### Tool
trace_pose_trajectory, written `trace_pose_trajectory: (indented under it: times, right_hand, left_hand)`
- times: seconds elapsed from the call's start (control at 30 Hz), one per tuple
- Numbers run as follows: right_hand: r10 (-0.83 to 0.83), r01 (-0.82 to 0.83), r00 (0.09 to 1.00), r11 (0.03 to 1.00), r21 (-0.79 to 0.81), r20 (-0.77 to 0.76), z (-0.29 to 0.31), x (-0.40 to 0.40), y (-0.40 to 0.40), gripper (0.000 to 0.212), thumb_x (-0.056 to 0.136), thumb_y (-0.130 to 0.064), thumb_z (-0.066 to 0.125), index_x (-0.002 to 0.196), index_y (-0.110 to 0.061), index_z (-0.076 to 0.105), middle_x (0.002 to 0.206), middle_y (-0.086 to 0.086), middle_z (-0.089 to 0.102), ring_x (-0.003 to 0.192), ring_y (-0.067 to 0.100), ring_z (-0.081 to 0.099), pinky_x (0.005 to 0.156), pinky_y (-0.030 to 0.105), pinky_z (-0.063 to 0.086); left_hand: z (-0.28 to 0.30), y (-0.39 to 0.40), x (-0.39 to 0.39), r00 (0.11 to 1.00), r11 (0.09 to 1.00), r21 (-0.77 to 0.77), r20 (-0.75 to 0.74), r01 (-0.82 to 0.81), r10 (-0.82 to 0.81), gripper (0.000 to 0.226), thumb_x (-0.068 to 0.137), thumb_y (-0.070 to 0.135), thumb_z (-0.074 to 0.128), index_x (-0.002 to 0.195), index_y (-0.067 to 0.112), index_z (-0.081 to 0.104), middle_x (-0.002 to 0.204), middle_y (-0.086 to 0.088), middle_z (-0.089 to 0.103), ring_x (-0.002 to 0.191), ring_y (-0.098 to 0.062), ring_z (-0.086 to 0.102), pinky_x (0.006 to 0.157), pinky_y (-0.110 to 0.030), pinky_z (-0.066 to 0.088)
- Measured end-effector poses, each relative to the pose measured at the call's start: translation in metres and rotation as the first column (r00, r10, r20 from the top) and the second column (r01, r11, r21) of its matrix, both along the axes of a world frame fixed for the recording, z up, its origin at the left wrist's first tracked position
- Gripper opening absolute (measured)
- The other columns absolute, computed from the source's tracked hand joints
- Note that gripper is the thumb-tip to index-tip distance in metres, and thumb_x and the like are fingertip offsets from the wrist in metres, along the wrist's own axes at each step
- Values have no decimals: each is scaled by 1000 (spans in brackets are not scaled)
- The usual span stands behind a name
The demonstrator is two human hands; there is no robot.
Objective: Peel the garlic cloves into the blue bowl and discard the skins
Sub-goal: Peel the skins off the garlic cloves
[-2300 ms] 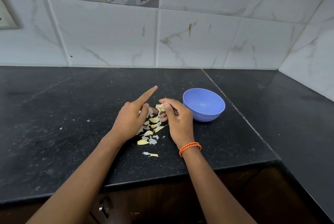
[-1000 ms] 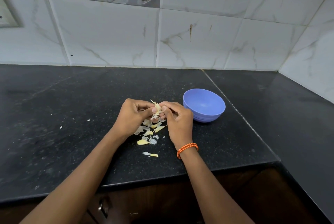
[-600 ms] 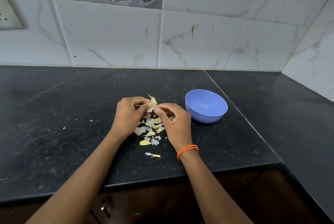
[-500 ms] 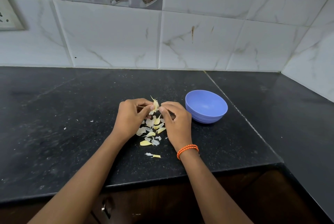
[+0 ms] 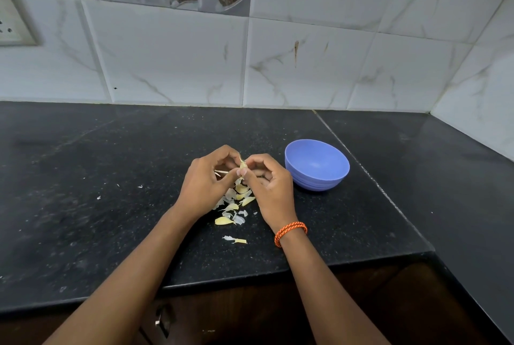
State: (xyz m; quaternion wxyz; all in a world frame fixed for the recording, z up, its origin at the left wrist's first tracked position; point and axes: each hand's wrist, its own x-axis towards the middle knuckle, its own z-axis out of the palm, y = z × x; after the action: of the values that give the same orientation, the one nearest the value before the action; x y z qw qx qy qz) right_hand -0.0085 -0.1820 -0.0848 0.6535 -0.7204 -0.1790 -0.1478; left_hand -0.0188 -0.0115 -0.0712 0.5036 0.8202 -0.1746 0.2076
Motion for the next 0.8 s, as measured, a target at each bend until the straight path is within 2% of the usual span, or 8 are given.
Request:
trace_pose_trajectory:
  times: [0.13,0.37,0.47,0.67,0.8]
  right_hand:
    - [-12,13,1000,999,-46,12,0,1,1,9,96,-13,78,100,-14,70,106,2,69,91,21,75,76,41,66]
    - [-20,22,999,994,-103,25,-3,6,2,15,93,-12,80,94,-15,65,102,2,64,82,19,71,68,25,57]
    - [-15,17,1000,994,-111,16,-5,8,3,17,93,-11,80,92,-16,63,101,3,62,80,20,70,66,23,54]
    - [-5,10,1000,986,-167,31,-8,12,4,16,94,-9,76,91,-13,61,98,0,57,74,6,59,65,20,50]
    - [-9,26,995,985,-173,100,-7,10,6,18,95,-6,75,86,-8,60,99,3,55,81,6,59,72,21,54]
  left_hand:
    - [-2,-2,2,1000,1000,-8,-16,15,-15,7,99,18,77,102,19,71,84,4,77,86,-15,77,86,-45,63]
    - [-6,-1,7,994,999,-39,-102,33,-37,10,98,9,77,97,19,79,83,1,78,80,-18,77,78,-37,64]
    - [-6,-1,8,993,998,-49,-111,27,-32,11,97,7,77,97,18,80,84,0,79,82,-20,77,80,-39,65]
    - [-10,0,9,992,999,-42,-124,12,-18,16,96,3,77,96,18,81,87,3,79,87,-17,78,86,-47,65]
    - [-10,1,10,991,996,-91,-131,22,-34,14,98,2,74,100,14,82,92,0,82,90,-21,79,89,-49,65]
